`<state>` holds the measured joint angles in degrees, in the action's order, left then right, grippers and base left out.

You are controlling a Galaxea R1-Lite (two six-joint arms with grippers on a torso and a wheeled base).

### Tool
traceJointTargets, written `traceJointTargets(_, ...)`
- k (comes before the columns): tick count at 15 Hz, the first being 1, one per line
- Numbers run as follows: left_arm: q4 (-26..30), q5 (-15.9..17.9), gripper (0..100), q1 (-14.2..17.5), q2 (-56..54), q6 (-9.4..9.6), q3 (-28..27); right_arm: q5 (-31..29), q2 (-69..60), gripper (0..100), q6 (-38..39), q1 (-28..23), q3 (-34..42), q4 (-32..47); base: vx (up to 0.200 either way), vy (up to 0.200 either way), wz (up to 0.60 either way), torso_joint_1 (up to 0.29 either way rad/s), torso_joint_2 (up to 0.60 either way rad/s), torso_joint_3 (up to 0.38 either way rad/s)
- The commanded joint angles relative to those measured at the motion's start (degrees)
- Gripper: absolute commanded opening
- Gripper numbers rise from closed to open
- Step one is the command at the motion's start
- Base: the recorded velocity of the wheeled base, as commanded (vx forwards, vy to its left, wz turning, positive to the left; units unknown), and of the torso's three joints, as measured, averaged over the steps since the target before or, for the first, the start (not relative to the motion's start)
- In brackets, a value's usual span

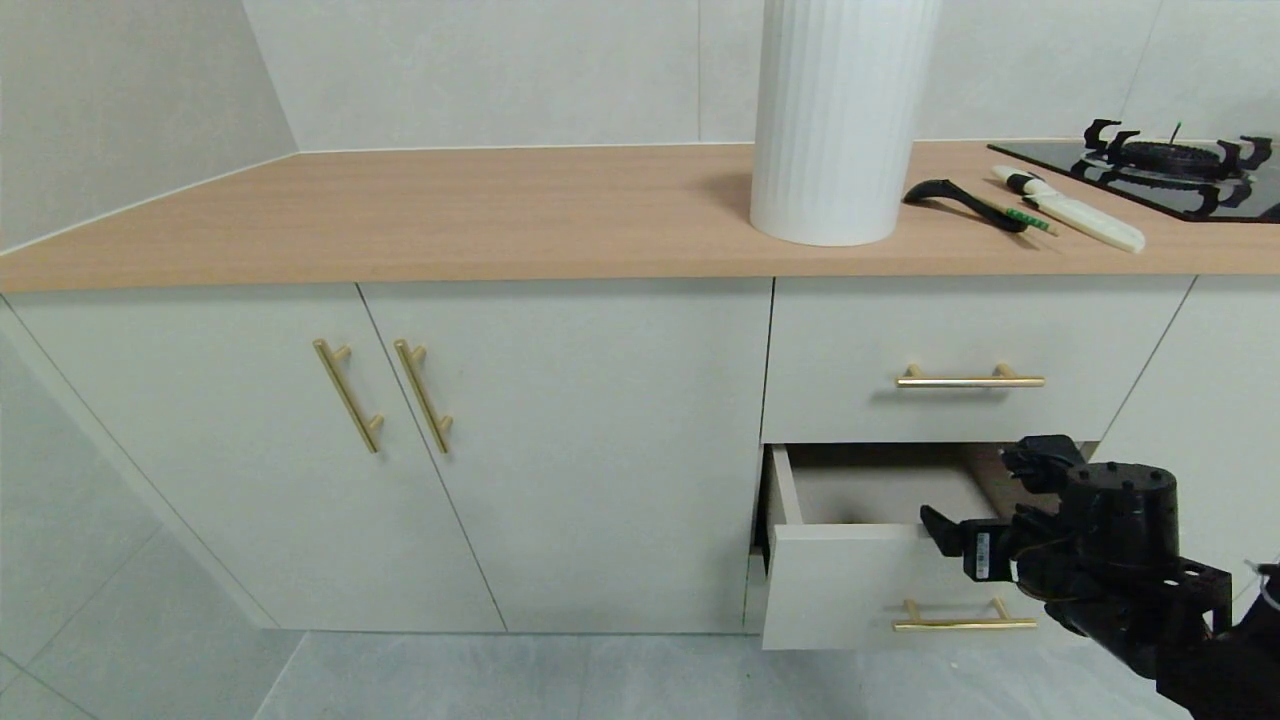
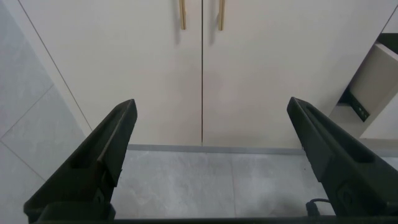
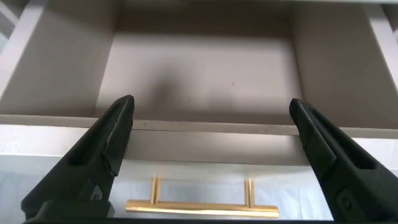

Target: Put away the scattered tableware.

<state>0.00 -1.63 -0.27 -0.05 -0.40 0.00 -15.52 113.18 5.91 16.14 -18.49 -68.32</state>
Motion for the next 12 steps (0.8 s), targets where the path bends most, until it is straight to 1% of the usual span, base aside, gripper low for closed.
traceJointTargets(1, 0.00, -0.04, 100, 0.00, 0.05, -0.04, 0.00, -0.04, -3.67, 100, -0.20, 0.03, -0.23, 2.57, 0.000, 0.000, 0.00, 0.000, 0.00, 0.000)
traceJointTargets(2, 0.00, -0.04, 100, 0.00, 0.05, -0.04, 0.00, 0.05, -4.54, 100, -0.20, 0.47, -0.40, 5.12, 0.000, 0.000, 0.00, 0.000, 0.00, 0.000)
traceJointTargets(4, 0.00, -0.04, 100, 0.00, 0.05, -0.04, 0.00, 0.84, -5.51, 100, -0.20, 0.82, -0.23, 7.41, 0.000, 0.000, 0.00, 0.000, 0.00, 0.000)
traceJointTargets(8, 0.00, -0.04, 100, 0.00, 0.05, -0.04, 0.00, 2.34, -8.50, 100, -0.20, 1.00, -0.93, 14.88, 0.000, 0.000, 0.00, 0.000, 0.00, 0.000)
traceJointTargets(9, 0.00, -0.04, 100, 0.00, 0.05, -0.04, 0.00, 3.04, -10.26, 100, -0.20, 1.17, -1.46, 19.45, 0.000, 0.000, 0.00, 0.000, 0.00, 0.000)
traceJointTargets(12, 0.00, -0.04, 100, 0.00, 0.05, 0.05, 0.00, 3.74, -13.25, 100, -0.20, 1.61, -3.48, 28.77, 0.000, 0.000, 0.00, 0.000, 0.00, 0.000)
